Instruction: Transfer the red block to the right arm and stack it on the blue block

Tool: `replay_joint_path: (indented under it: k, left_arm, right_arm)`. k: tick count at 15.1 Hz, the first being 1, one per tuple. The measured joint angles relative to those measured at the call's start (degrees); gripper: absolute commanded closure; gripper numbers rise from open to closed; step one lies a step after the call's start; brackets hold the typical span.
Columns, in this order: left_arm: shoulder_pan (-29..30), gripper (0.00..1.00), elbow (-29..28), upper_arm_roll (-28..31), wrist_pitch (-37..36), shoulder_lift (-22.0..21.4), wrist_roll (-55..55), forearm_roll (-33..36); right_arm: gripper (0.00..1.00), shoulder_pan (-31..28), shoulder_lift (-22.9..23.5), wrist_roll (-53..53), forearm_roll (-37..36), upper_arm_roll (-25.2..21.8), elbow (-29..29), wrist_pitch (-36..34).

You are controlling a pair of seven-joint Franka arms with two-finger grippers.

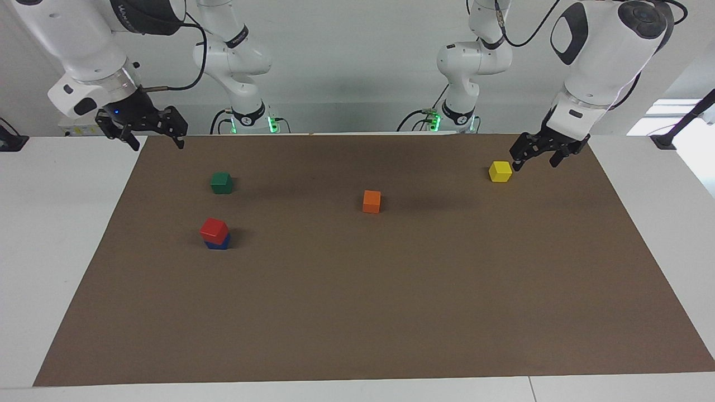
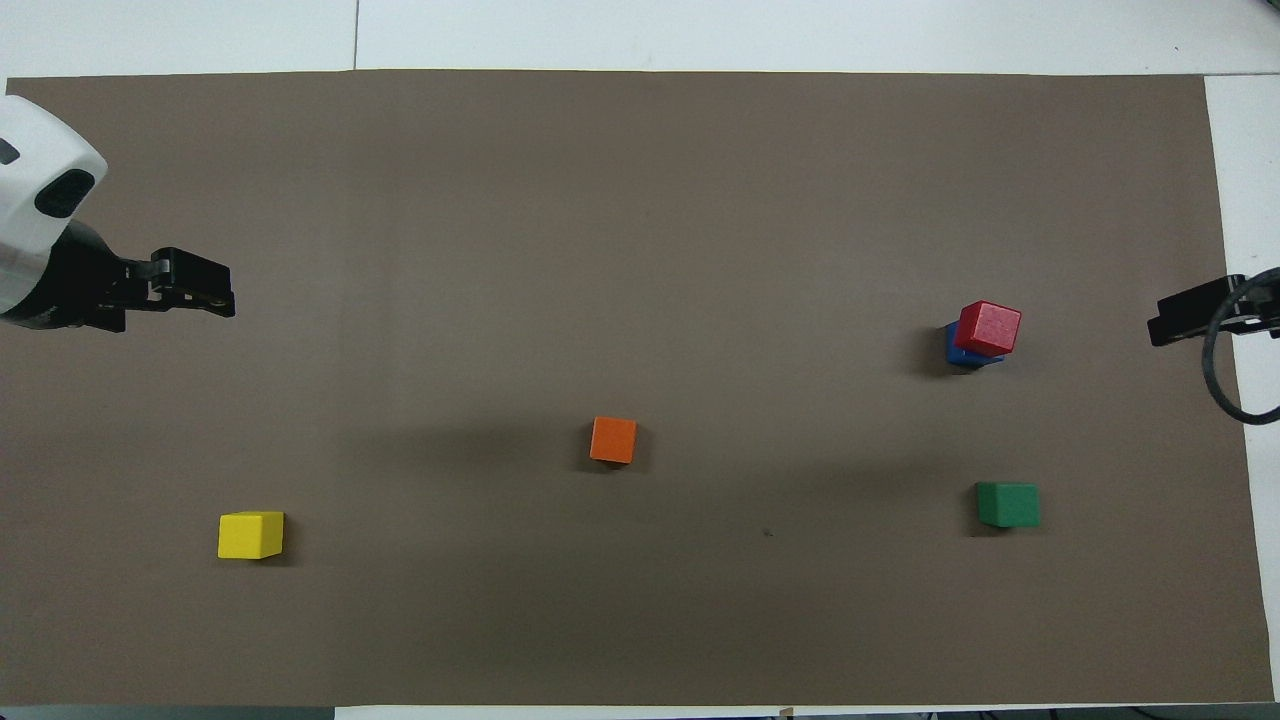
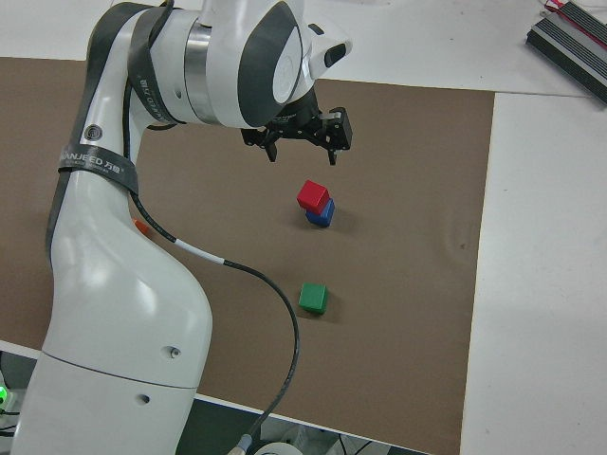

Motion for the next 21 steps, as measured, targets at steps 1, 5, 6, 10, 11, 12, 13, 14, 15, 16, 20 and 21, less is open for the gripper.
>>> replay_joint_path:
  k: [1, 5, 6, 10, 11, 12, 13, 14, 15, 16, 20, 21]
  left_arm:
    - [0.01, 0.0, 0.0, 0.03, -0.01, 0.0, 0.0, 0.0]
    - [0.07, 0.0, 0.0, 0.09, -0.05, 0.0, 0.0, 0.0]
    - [0.07, 0.0, 0.0, 0.09, -0.06, 0.0, 0.0, 0.0]
    - [0.08, 0.0, 0.0, 0.09, -0.14, 0.0, 0.0, 0.0]
    - [0.08, 0.0, 0.0, 0.09, -0.15, 0.0, 0.0, 0.0]
    - [0.08, 0.0, 0.0, 0.09, -0.15, 0.0, 0.0, 0.0]
    - [0.08, 0.0, 0.0, 0.09, -0.16, 0.0, 0.0, 0.0]
    - [0.08, 0.0, 0.0, 0.09, -0.16, 0.0, 0.0, 0.0]
    - [0.08, 0.0, 0.0, 0.09, -0.16, 0.0, 0.0, 0.0]
    - [0.08, 0.0, 0.0, 0.09, -0.16, 0.0, 0.0, 0.0]
    - [0.08, 0.0, 0.0, 0.09, -0.18, 0.0, 0.0, 0.0]
    - [0.08, 0.0, 0.0, 0.09, -0.18, 0.0, 0.0, 0.0]
  right_arm:
    - [0.0, 0.0, 0.17, 0.0, -0.37, 0.0, 0.02, 1.73]
    - [0.0, 0.1, 0.19, 0.0, -1.61, 0.02, 0.29, 4.85]
    - [0.0, 0.1, 0.19, 0.0, -1.61, 0.03, 0.31, 4.81]
    - [0.0, 0.07, 0.19, 0.01, -0.31, 0.02, 0.32, 4.06]
    - [0.0, 0.07, 0.19, 0.01, -0.05, 0.02, 0.33, 3.48]
    - [0.0, 0.07, 0.19, 0.01, -0.04, 0.01, 0.35, 2.36]
    - [0.0, 0.07, 0.19, 0.02, -0.04, -0.01, 0.35, 1.25]
    - [0.0, 0.07, 0.18, 0.02, -0.04, -0.02, 0.36, 0.53]
    - [0.0, 0.07, 0.18, 0.02, -0.04, -0.02, 0.39, 0.21]
    - [0.0, 0.07, 0.18, 0.02, -0.04, -0.02, 0.42, 0.12]
    - [0.0, 0.0, 0.18, 0.03, -0.04, -0.08, 0.58, 0.11]
    - [0.0, -0.05, 0.18, 0.03, -0.04, -0.11, 0.6, 0.1]
